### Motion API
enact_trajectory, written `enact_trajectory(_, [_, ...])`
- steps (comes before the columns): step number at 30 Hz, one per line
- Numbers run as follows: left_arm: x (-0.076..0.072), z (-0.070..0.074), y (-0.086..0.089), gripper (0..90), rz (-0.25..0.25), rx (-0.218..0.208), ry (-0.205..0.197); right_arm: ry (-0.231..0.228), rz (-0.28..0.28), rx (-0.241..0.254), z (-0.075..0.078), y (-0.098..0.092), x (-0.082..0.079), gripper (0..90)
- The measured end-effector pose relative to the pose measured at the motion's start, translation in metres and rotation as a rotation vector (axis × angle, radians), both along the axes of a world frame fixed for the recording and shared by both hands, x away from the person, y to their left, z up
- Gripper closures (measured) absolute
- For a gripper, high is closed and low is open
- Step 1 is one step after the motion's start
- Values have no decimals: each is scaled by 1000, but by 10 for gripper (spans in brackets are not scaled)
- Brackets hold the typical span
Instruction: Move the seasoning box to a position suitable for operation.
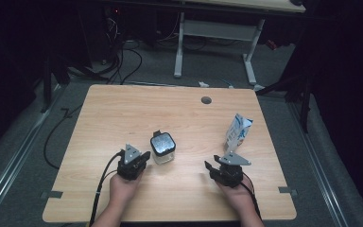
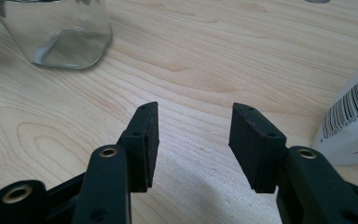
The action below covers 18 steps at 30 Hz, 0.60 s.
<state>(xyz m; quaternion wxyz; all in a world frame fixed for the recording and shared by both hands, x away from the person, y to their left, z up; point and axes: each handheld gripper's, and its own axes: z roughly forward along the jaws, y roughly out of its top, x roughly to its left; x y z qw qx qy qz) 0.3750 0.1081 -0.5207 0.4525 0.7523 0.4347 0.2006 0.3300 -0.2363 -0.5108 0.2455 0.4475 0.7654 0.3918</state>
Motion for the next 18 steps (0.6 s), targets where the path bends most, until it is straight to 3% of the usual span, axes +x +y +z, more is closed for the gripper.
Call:
enact_trajectory(5, [23, 4, 3, 900, 23, 9, -4, -2, 0, 3, 1, -1, 0, 533])
enact_trajectory(7, [38, 4, 0, 900, -2, 1, 1, 2, -1, 0, 1, -1, 0, 532])
enact_trajectory(9, [43, 3, -3, 900, -23, -5, 1, 5, -5, 6, 0, -2, 1, 533])
enact_trajectory(13, [45, 2, -6, 900, -42, -35, -1, 9, -7, 5, -1, -2, 1, 532])
enact_trajectory(18, [42, 3, -8, 900, -60, -35, -1, 11, -2, 1, -2, -1, 1, 532])
